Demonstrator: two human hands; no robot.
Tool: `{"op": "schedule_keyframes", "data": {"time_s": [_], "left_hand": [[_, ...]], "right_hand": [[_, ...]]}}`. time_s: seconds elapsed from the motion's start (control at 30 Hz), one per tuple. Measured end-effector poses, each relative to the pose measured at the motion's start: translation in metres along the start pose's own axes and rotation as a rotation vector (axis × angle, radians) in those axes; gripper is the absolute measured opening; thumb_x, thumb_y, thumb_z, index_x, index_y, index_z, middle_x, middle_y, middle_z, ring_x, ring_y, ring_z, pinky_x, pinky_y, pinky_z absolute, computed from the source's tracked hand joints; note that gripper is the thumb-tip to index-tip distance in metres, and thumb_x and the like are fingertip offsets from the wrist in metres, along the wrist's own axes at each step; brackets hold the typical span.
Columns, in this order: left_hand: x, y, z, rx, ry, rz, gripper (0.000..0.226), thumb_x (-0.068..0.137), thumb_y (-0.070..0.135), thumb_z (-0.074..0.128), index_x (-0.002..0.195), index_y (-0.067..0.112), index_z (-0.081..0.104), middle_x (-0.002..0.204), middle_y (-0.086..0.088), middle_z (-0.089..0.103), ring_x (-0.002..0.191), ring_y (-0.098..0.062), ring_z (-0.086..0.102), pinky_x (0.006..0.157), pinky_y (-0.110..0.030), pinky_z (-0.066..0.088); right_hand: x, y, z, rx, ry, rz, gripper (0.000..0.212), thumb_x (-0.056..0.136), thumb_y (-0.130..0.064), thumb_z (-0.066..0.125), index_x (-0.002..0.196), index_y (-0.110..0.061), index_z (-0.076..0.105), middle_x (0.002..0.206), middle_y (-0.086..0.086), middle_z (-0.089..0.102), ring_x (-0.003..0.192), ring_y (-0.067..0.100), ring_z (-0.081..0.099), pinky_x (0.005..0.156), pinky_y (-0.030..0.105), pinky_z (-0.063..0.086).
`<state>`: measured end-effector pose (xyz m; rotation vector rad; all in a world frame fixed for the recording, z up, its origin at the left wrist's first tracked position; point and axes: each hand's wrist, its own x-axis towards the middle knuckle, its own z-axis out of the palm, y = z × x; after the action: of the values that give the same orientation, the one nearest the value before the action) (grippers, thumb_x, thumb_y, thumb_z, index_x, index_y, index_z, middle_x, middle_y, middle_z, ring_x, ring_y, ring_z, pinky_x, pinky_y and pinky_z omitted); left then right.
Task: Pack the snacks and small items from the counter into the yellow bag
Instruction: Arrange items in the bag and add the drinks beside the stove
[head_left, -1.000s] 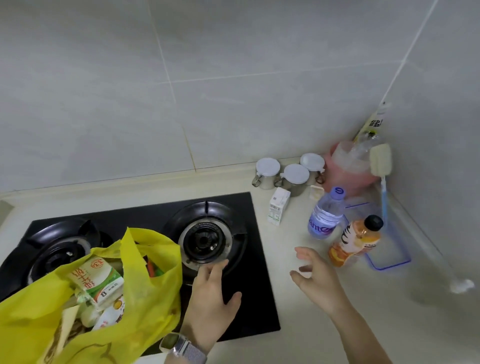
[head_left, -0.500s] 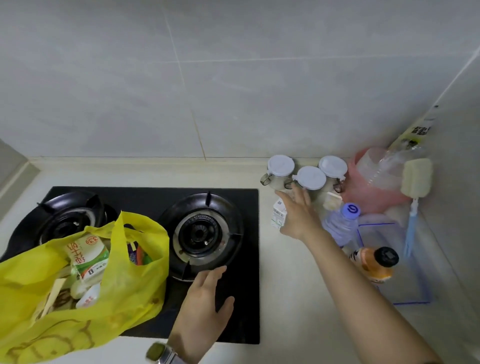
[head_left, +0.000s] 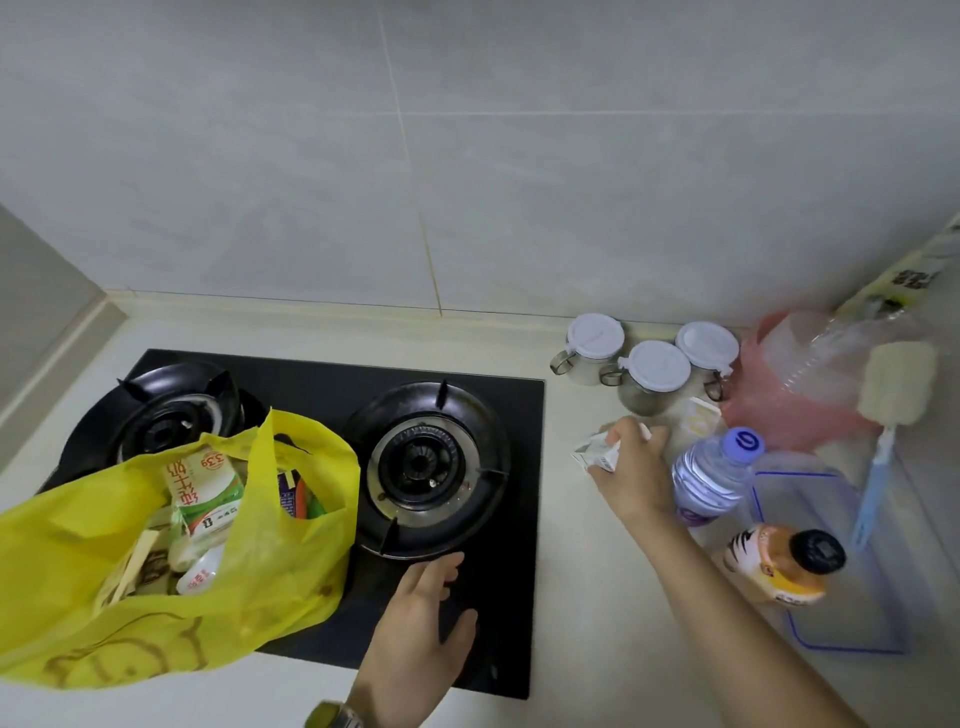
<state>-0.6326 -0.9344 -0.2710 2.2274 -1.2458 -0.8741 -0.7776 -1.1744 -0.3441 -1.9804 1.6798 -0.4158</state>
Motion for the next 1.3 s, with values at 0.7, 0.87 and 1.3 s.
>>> {"op": "schedule_keyframes", "data": {"time_s": [0.7,0.87,1.3], "left_hand": [[-0.007,-0.015,-0.063,-0.996,-0.071,-0.271,0.03,0.088,0.032,0.056,0.116,0.02,0.059,0.107,-0.003,0.071,0.096,-0.018,0.068,0.072,-0.032,0.057],[-0.026,-0.043,-0.107,-1.148,-0.186,-0.234,0.026,0.084,0.026,0.059,0.106,0.017,0.068,0.103,-0.009,0.073,0.093,-0.021,0.069,0.069,-0.032,0.059],[-0.055,-0.126,-0.19,-1.113,0.12,-0.313,0.02,0.088,0.02,0.059,0.078,0.011,0.075,0.065,-0.002,0.071,0.054,-0.006,0.063,0.051,-0.02,0.053]], "right_hand": [[-0.198,-0.121,-0.044,0.782,-0.128,-0.17,0.046,0.051,-0.021,0.086,0.087,-0.036,0.062,0.104,-0.001,0.065,0.096,0.013,0.067,0.072,0.022,0.054],[-0.22,-0.161,-0.036,0.853,-0.329,-0.206,0.074,0.056,0.002,0.088,0.107,-0.041,0.057,0.108,-0.001,0.07,0.092,0.018,0.072,0.069,0.025,0.057],[-0.265,-0.25,0.051,0.86,-0.468,0.004,0.062,0.056,0.006,0.086,0.109,-0.015,0.061,0.096,-0.006,0.075,0.086,0.01,0.072,0.062,0.019,0.055]]}}
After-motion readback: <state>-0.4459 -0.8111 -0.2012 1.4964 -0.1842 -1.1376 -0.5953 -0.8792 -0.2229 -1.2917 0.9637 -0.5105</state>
